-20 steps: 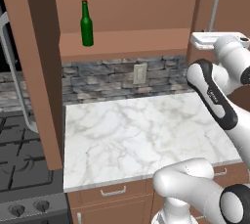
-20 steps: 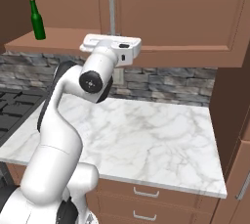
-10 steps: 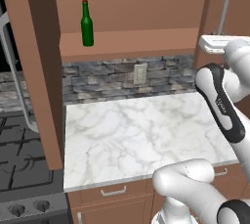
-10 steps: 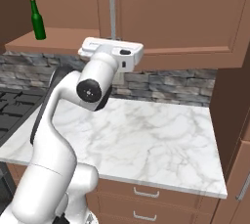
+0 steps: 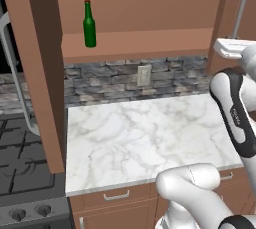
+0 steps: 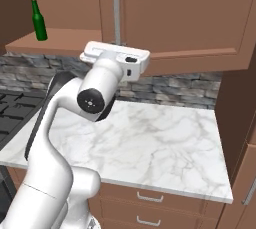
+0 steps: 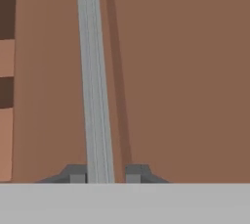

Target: Get the candle and the beer from the cabinet and move them to the dining counter.

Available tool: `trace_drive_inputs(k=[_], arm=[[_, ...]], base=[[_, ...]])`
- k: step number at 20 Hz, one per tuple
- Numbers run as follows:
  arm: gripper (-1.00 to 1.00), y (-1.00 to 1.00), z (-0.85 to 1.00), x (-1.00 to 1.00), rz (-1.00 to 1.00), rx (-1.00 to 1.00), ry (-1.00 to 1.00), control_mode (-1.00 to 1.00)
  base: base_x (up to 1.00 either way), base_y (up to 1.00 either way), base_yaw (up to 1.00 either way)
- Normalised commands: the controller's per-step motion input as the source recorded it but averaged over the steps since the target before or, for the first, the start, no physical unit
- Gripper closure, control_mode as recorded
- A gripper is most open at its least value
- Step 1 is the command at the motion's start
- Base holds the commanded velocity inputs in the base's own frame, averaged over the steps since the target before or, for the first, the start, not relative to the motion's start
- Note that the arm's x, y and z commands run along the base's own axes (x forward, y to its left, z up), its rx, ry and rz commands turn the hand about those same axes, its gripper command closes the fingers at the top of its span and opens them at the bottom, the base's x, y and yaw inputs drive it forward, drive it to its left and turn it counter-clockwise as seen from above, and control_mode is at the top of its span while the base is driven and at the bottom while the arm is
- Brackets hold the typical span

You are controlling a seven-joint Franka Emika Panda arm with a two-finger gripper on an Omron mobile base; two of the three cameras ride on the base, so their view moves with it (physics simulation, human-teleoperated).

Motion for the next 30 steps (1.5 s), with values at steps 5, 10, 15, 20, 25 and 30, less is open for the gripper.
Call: trace_drive_inputs(k=[5, 10, 15, 20, 25, 30], arm=[[1.0, -0.48, 0.01, -0.44, 0.0, 0.04, 0.0, -1.0], [1.0, -0.5, 0.0, -0.47, 0.0, 0.05, 0.0, -1.0], [1.0, -0.51, 0.0, -0.46, 0.0, 0.04, 0.0, -1.0], [1.0, -0.51, 0.0, -0.48, 0.0, 0.04, 0.0, -1.0], [1.0, -0.51, 0.0, -0.47, 0.0, 0.04, 0.0, -1.0], [1.0, -0.47, 0.0, -0.43, 0.0, 0.04, 0.0, -1.0]], base=[[0.0, 0.0, 0.0], [0.0, 0.0, 0.0], [0.0, 0.0, 0.0], [0.0, 0.0, 0.0], [0.0, 0.0, 0.0], [0.0, 0.0, 0.0]])
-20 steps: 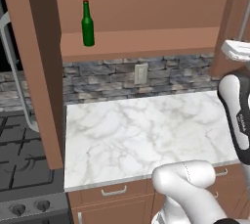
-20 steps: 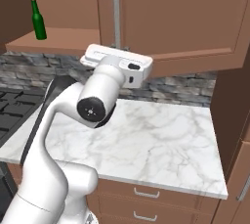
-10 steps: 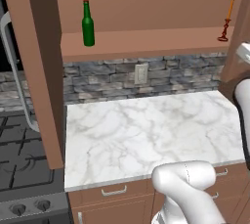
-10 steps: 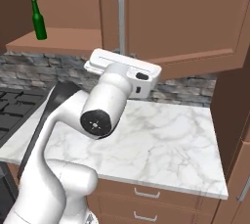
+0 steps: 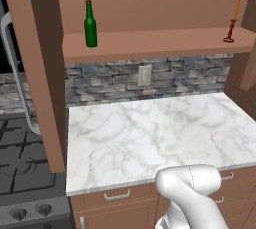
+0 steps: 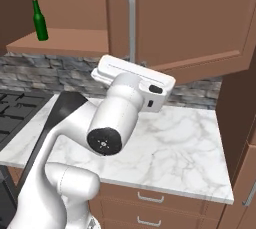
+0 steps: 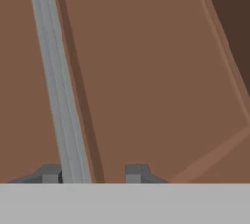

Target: Get the candle and the beer from the cabinet and move them to the dining counter.

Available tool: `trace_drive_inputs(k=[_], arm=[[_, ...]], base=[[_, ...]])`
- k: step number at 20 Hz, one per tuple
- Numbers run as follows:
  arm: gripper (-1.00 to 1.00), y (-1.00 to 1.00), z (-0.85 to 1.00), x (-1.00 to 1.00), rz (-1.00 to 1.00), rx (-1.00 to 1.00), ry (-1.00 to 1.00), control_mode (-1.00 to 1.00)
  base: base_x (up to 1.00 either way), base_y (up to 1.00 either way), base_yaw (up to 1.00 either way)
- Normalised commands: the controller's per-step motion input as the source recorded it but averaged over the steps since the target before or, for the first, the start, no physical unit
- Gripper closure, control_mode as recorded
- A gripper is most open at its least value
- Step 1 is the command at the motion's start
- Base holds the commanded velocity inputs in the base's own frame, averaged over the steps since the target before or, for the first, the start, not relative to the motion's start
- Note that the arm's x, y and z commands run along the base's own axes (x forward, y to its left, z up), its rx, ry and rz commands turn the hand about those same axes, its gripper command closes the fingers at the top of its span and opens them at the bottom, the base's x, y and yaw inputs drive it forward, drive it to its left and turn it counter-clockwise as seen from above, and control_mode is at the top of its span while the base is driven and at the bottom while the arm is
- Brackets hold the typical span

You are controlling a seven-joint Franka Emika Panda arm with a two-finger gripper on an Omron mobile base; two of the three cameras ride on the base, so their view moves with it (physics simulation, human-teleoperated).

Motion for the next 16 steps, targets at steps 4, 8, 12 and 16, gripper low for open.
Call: trace_drive_inputs(k=[4, 8, 12, 16], arm=[[1.0, -0.44, 0.0, -0.38, 0.0, 0.04, 0.0, -1.0], [1.0, -0.42, 0.0, -0.36, 0.0, 0.04, 0.0, -1.0], [1.0, -0.38, 0.0, -0.33, 0.0, 0.03, 0.0, -1.0], [1.0, -0.39, 0.0, -0.32, 0.0, 0.02, 0.0, -1.0]], base=[[0.0, 0.0, 0.0], [0.0, 0.0, 0.0], [0.0, 0.0, 0.0], [0.0, 0.0, 0.0]])
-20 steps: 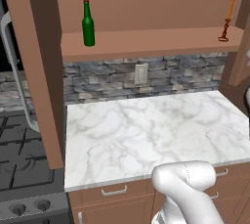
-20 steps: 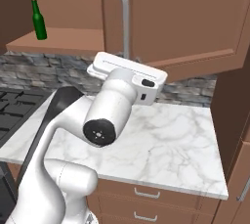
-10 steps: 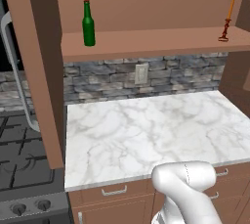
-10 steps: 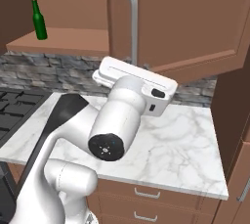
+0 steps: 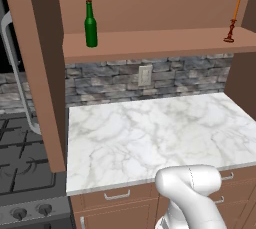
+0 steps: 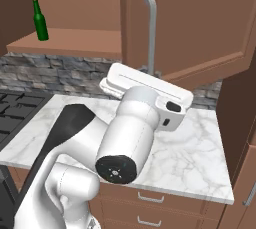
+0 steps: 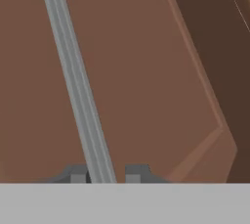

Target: Get the candle and the beer from the cabinet and move them to the dining counter.

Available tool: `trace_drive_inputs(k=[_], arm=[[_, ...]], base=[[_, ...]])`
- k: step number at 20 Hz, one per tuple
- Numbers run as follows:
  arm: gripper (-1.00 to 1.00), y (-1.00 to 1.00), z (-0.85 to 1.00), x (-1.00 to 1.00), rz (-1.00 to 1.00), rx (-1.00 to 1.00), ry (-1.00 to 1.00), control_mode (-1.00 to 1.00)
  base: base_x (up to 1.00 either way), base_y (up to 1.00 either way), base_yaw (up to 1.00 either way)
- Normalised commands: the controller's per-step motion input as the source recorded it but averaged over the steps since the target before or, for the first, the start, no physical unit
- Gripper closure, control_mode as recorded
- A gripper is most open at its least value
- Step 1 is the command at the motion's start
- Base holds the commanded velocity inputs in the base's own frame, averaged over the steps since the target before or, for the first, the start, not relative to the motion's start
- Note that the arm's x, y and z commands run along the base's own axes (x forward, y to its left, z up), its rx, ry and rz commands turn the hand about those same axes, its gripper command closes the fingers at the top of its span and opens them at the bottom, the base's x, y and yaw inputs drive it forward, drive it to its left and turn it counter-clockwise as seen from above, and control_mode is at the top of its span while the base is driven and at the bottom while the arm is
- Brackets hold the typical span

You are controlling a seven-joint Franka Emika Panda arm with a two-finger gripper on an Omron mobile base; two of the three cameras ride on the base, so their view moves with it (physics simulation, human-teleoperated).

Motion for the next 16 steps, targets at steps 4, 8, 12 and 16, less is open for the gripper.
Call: trace_drive_inputs(k=[4, 8, 12, 16], arm=[[1.0, -0.39, 0.0, -0.28, 0.0, 0.01, 0.0, -1.0], [1.0, -0.33, 0.0, -0.21, 0.0, 0.0, 0.0, -1.0], [1.0, -0.19, 0.0, -0.11, 0.0, 0.0, 0.0, -1.0], [1.0, -0.03, 0.0, -0.01, 0.0, 0.0, 0.0, -1.0]], base=[[0.0, 0.0, 0.0], [0.0, 0.0, 0.0], [0.0, 0.0, 0.0], [0.0, 0.0, 0.0]])
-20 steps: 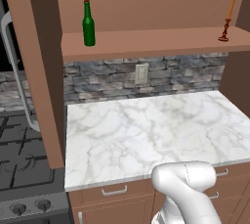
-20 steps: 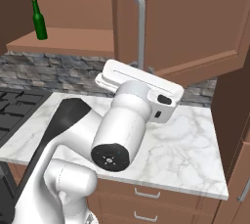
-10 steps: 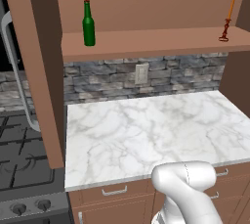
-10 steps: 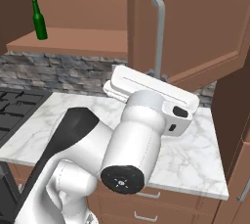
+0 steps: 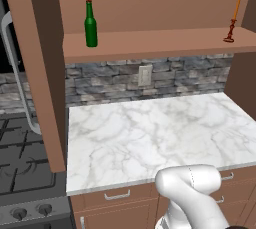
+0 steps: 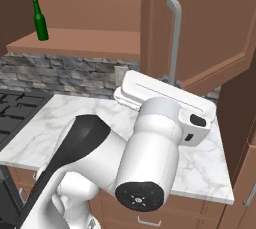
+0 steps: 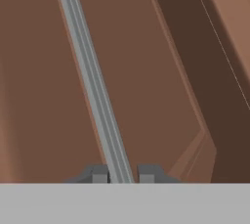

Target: Get the candle and the beer from the cabinet and move them to the dining counter.

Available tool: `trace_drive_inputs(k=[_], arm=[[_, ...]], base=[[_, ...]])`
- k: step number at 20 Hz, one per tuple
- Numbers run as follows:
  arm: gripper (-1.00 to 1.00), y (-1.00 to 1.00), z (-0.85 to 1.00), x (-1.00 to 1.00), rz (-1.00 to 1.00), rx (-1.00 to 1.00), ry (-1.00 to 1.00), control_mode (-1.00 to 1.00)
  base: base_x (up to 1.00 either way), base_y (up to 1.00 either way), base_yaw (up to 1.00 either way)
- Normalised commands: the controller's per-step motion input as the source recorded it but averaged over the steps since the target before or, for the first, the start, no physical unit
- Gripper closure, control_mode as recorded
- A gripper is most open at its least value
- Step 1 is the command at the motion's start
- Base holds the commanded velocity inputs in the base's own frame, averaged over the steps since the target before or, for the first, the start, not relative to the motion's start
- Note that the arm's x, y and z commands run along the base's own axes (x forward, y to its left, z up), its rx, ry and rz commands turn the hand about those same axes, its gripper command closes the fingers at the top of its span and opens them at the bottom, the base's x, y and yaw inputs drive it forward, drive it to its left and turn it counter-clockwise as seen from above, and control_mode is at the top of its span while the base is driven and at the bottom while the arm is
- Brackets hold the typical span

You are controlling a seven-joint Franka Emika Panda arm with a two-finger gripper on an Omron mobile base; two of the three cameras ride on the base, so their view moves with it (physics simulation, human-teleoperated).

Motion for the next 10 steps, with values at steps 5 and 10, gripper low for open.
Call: trace_drive_inputs(k=[5, 10], arm=[[-1.0, 0.0, 0.0, 0.0, 0.0, 0.0, 0.0, -1.0], [-1.0, 0.0, 0.0, -0.03, 0.0, 0.0, 0.0, -1.0]], base=[[0.0, 0.0, 0.0], [0.0, 0.0, 0.0]])
